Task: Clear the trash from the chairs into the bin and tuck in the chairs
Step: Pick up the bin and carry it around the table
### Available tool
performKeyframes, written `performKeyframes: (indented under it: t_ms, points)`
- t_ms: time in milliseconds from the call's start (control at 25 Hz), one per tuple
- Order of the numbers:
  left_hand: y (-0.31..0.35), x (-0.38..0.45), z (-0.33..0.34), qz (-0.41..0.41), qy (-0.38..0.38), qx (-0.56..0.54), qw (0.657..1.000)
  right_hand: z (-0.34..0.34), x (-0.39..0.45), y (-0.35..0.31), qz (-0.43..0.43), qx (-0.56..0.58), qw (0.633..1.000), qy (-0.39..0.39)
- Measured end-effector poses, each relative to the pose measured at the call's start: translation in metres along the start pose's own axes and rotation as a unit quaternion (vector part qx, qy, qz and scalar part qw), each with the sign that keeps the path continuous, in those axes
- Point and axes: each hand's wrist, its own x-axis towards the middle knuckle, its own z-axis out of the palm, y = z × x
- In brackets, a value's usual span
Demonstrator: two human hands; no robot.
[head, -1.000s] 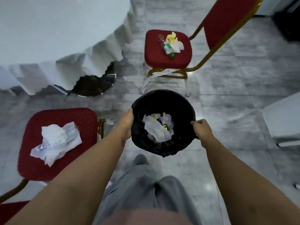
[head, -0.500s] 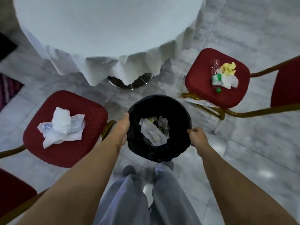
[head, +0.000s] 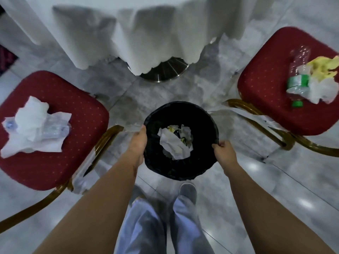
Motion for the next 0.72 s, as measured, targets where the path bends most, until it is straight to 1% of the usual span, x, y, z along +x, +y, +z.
performKeyframes:
  t_ms: [160, 360, 480, 600, 720]
  points:
    - [-0.023, 0.071, 0.022, 0.007, 0.013, -0.019, 1.0, 0.029, 0.059, 0.018, -0.009, -0.001, 1.0, -0.001]
    - [-0.048, 0.143, 0.039, 0.0, 0.032, -0.015, 0.999, 0.061, 0.123, 0.034, -0.021, -0.003, 1.0, 0.001]
    - [-0.054, 0.171, 0.04, -0.004, 0.034, -0.021, 0.999, 0.074, 0.144, 0.033, -0.018, -0.012, 1.0, -0.006]
    - [-0.06, 0.191, 0.041, -0.001, 0.02, -0.009, 1.0, 0.084, 0.162, 0.035, -0.015, -0.034, 0.999, -0.014]
    - [-0.067, 0.202, 0.04, -0.015, 0.005, -0.018, 1.0, 0.092, 0.171, 0.036, -0.003, -0.018, 0.999, -0.03]
